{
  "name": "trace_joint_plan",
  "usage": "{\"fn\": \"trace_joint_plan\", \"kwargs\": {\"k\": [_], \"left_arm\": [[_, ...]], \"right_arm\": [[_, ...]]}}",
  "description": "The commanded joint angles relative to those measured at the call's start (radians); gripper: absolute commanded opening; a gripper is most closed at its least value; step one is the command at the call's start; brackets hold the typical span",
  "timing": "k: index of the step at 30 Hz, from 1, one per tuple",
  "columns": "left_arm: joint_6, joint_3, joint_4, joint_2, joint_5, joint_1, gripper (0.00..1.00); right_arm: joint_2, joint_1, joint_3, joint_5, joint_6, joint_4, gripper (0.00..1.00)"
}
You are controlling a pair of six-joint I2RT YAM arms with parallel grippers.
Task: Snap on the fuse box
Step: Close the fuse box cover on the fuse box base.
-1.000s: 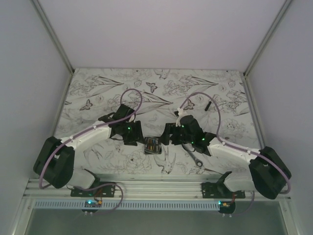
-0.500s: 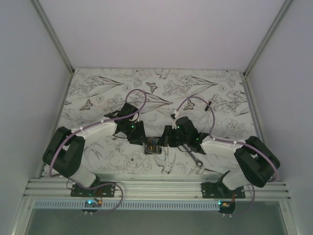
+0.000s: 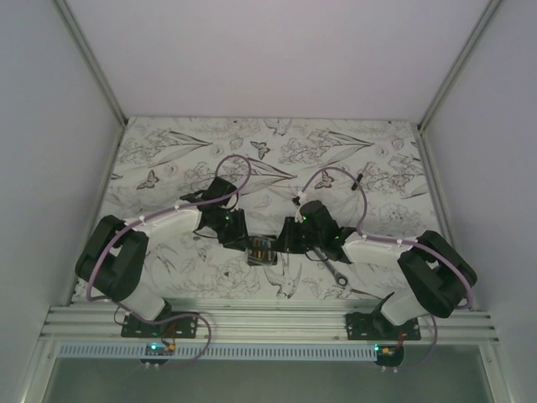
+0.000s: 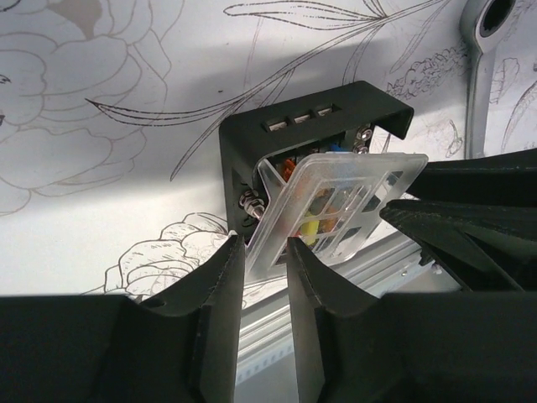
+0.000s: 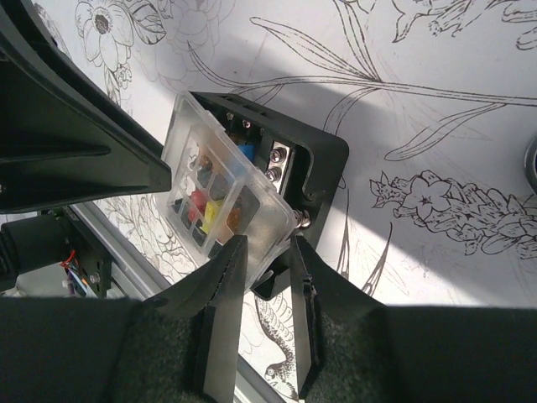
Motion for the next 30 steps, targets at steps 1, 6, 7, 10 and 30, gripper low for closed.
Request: {"fn": "trace_joint_plan", "kwargs": {"k": [1,6,7,10,30], "left_arm": [[-0.057,-0.002,0.012,-0.045,0.079,0.000,0.28],[-0.104,-0.010,0.011,-0.071,0.091,0.000,0.26],[-0.117,-0.012,0.011,-0.079,0.092,0.000,0.26],[-0.153,-0.021,0.010,-0.093,0.089,-0.002,0.26],[-0.238,0.024,0.009,-0.059,0.023,-0.031,0.26]], "right_arm": [[-0.008,0.025,0.068,-0.038,0.014,0.010,0.30],[-0.013,0.031,0.088,-0.040,0.019,-0.002,0.28],[-0.015,0.032,0.094,-0.039,0.019,-0.009,0.28],[-0.023,0.031,0.118,-0.034,0.010,-0.037,0.28],[-0.004,0.031,0.199,-0.030,-0.022,-0.147,0.28]]}}
